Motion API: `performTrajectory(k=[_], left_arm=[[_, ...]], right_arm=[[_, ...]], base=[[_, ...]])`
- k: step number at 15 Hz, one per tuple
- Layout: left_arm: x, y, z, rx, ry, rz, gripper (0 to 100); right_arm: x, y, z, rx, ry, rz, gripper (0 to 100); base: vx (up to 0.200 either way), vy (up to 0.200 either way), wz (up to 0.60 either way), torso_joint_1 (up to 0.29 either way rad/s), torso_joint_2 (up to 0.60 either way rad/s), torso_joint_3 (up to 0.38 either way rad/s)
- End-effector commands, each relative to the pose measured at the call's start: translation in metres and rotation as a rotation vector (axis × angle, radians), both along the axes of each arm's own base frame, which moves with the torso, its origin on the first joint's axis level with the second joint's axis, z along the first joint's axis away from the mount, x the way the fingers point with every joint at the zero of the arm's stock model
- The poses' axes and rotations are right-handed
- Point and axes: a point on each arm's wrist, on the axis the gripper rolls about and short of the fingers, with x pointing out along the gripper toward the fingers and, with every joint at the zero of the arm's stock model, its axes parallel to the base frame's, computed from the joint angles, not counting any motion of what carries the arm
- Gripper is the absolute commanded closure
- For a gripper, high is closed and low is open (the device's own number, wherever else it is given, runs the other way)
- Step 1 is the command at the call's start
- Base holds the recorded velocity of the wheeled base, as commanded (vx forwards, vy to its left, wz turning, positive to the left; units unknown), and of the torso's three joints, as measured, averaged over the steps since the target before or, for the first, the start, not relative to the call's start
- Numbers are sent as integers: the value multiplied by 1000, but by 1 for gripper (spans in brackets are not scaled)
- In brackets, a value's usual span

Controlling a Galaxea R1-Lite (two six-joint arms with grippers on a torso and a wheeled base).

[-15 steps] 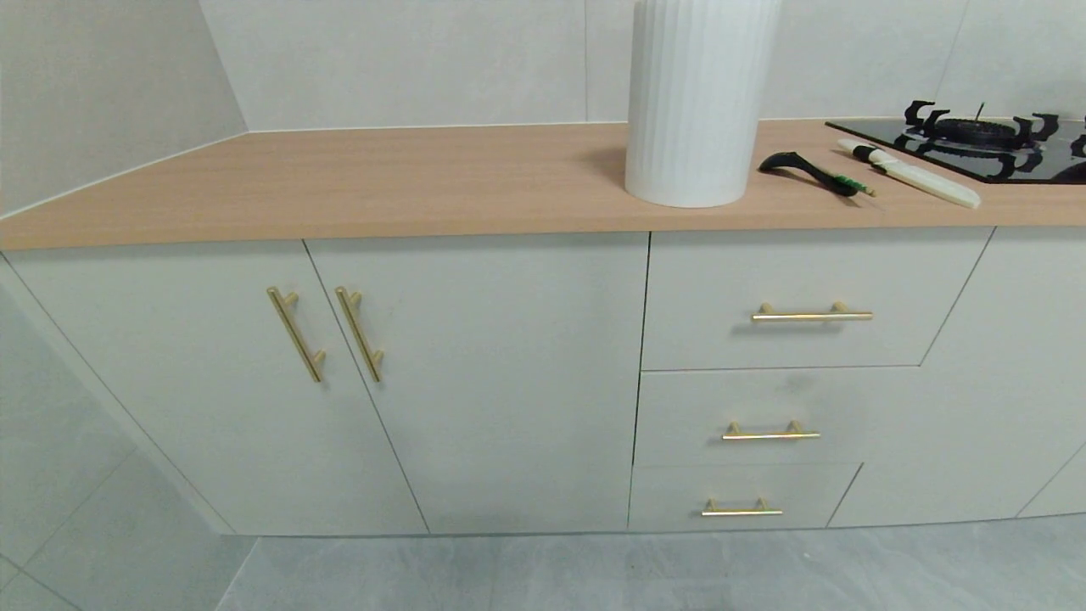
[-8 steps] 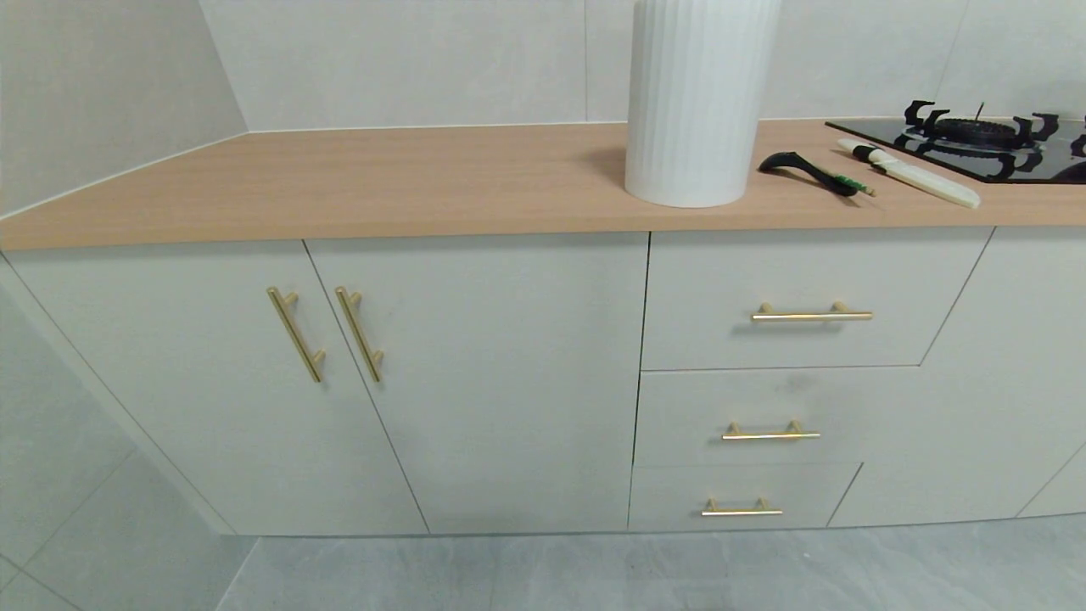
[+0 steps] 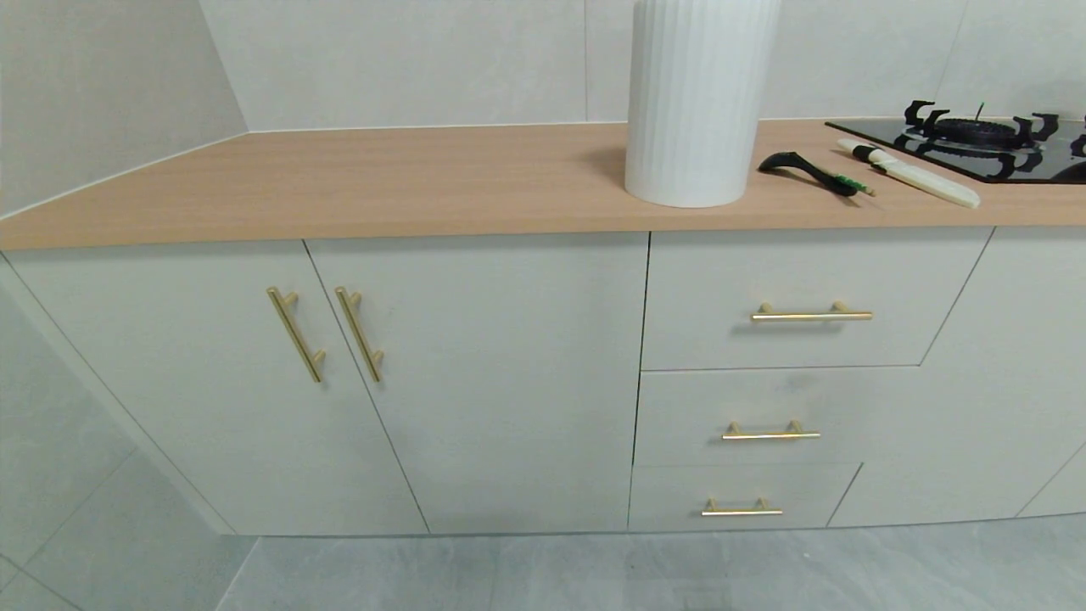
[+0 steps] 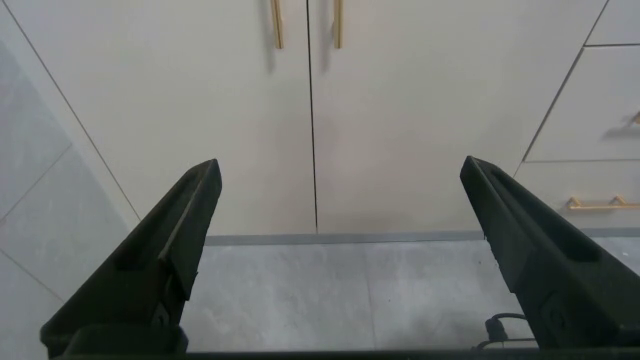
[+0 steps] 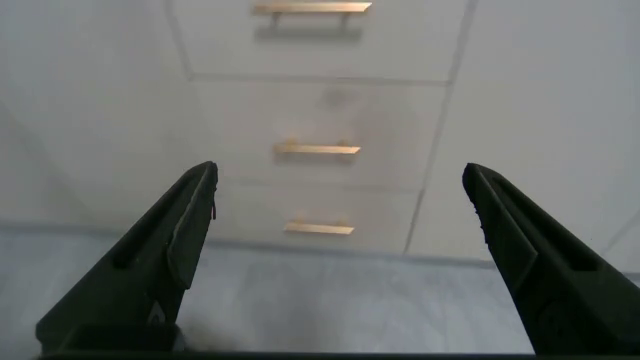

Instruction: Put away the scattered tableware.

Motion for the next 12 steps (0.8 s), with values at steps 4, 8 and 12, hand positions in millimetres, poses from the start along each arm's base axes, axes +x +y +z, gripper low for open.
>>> performTrajectory(k=[4,8,12], left_arm=[[0,0,0,0,1,-1,0],[0,0,0,0,1,-1,0],[0,0,0,0,1,1,0]], right_arm=[[79,13,46,-29,348,180,0],[147,30,61,-48,441,223,0],[209,45,47,-56,478,224,0]], base=[[0,0,0,0,0,0],[0,0,0,0,0,0],[0,0,0,0,0,0]])
